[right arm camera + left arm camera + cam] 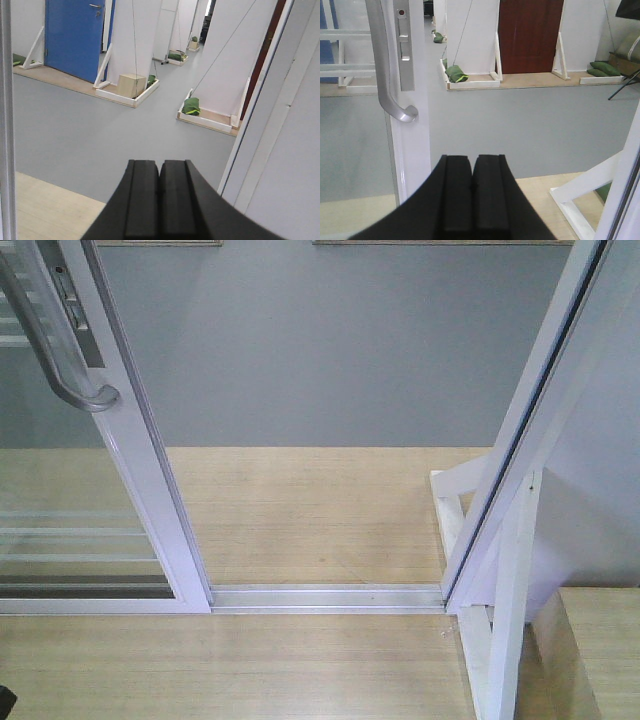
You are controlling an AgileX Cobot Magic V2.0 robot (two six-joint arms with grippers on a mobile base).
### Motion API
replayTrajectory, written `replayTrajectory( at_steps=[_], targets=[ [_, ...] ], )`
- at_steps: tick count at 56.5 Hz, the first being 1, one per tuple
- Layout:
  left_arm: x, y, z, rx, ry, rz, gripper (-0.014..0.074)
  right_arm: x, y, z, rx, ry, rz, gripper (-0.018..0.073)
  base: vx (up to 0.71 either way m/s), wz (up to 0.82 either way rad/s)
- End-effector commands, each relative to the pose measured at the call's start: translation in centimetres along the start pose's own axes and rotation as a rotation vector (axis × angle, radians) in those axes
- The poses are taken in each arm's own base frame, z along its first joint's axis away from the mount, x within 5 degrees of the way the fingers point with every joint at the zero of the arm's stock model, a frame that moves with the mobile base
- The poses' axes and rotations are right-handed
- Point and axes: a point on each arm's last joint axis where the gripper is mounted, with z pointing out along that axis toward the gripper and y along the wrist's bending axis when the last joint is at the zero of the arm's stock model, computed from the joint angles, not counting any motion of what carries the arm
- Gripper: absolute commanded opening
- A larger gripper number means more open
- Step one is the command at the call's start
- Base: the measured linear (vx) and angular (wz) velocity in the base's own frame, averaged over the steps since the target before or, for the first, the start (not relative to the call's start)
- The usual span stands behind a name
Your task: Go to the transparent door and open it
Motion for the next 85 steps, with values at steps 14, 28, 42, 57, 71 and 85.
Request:
replayTrajectory(
  at_steps=[14,28,42,57,71,85],
  targets=[
    [-1.5,0.0,-0.3,-0.006,-0.122,-0.009,0.0,-1.6,-0.3,-0.2,0.017,-0.099,-0.005,-0.0006,0.0,0.0],
    [-1.5,0.0,-0.3,-0.006,-0.122,-0.009,0.0,0.2,0.4,0.6,-0.024,-0.069,0.083,-0.0006,0.0,0.0],
    [-1.5,0.0,-0.3,-0.006,-0.122,-0.009,0.0,10.8,2.5,2.3,-0.011,-0.112,0.171,-0.0006,0.0,0.0],
    [-1.5,0.0,-0.3,-0.006,-0.12,-0.009,0.0,13.0,2.9,1.0,0.007,-0.157,0.049,-0.0006,0.0,0.0],
    [-1.5,0.0,-0.3,-0.006,-0.121,-0.009,0.0,13.2,2.4,1.0,0.108,-0.134,0.058,-0.0006,0.0,0.0],
    [-1.5,0.0,-0.3,-0.006,-0.121,-0.009,0.0,13.2,2.3,1.0,0.116,-0.132,0.058,-0.0006,0.0,0.0]
  ],
)
